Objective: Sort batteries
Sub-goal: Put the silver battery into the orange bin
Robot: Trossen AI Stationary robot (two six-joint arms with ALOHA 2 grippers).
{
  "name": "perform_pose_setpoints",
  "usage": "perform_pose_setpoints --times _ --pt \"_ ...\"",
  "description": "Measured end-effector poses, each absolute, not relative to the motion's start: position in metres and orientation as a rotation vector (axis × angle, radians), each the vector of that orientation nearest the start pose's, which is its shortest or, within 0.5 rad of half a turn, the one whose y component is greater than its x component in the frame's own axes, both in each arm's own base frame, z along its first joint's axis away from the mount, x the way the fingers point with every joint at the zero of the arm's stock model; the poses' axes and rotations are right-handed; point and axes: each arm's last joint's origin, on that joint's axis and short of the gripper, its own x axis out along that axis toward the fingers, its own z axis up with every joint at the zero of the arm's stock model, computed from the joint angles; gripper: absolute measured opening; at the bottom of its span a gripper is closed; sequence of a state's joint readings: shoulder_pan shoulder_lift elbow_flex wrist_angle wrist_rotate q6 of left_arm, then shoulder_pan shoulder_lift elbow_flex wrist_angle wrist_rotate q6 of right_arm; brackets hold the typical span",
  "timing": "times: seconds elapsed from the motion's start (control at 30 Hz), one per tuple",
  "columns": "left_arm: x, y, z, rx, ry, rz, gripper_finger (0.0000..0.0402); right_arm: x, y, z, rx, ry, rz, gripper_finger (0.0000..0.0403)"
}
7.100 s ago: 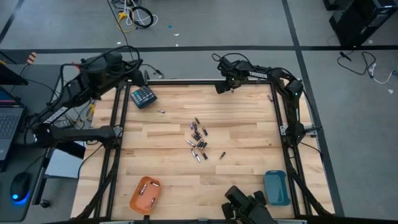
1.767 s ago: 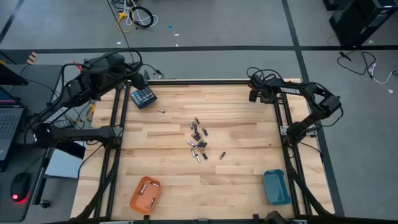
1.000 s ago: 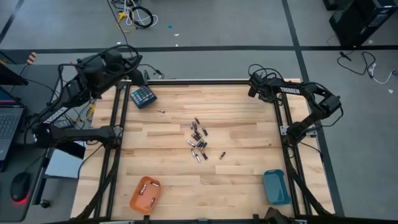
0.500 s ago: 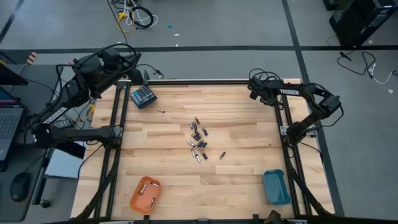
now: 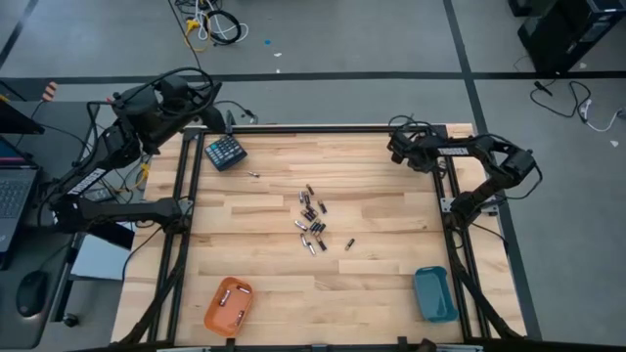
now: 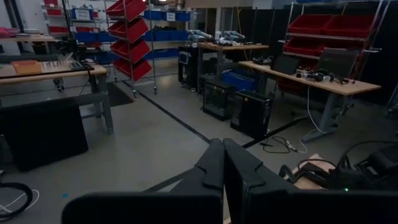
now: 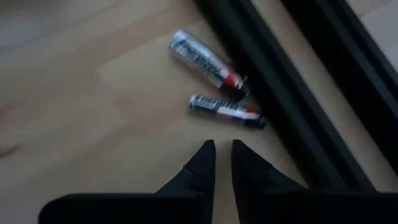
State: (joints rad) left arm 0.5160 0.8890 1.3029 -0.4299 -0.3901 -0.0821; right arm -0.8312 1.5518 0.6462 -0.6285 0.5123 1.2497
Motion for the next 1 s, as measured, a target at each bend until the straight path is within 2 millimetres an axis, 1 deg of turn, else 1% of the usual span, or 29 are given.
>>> perform_pose_setpoints --times 0.13,0.2,0.33,0.53,0.73,1.0 --pt "0.124 0.083 0.462 -0.071 -0.036 0.906 0.0000 0.143 -0.174 0.127 0.984 0.725 -1.945 0.0041" --pt "0.124 0.083 0.463 -0.064 -0.038 0.905 0.0000 0.141 -0.178 0.129 0.928 0.713 -1.976 0.0041" --pt "0.124 0.083 0.463 -0.052 -0.031 0.906 0.0000 0.134 -0.185 0.135 0.886 0.734 -2.029 0.0040" --pt "0.124 0.083 0.464 -0.050 -0.042 0.906 0.0000 0.133 -0.187 0.138 0.892 0.731 -2.048 0.0032" --pt "0.124 0.083 0.464 -0.047 -0.045 0.906 0.0000 0.132 -0.187 0.138 0.891 0.742 -2.052 0.0004" --pt "0.124 0.083 0.464 -0.047 -0.045 0.905 0.0000 0.133 -0.187 0.138 0.910 0.703 -2.068 0.0001"
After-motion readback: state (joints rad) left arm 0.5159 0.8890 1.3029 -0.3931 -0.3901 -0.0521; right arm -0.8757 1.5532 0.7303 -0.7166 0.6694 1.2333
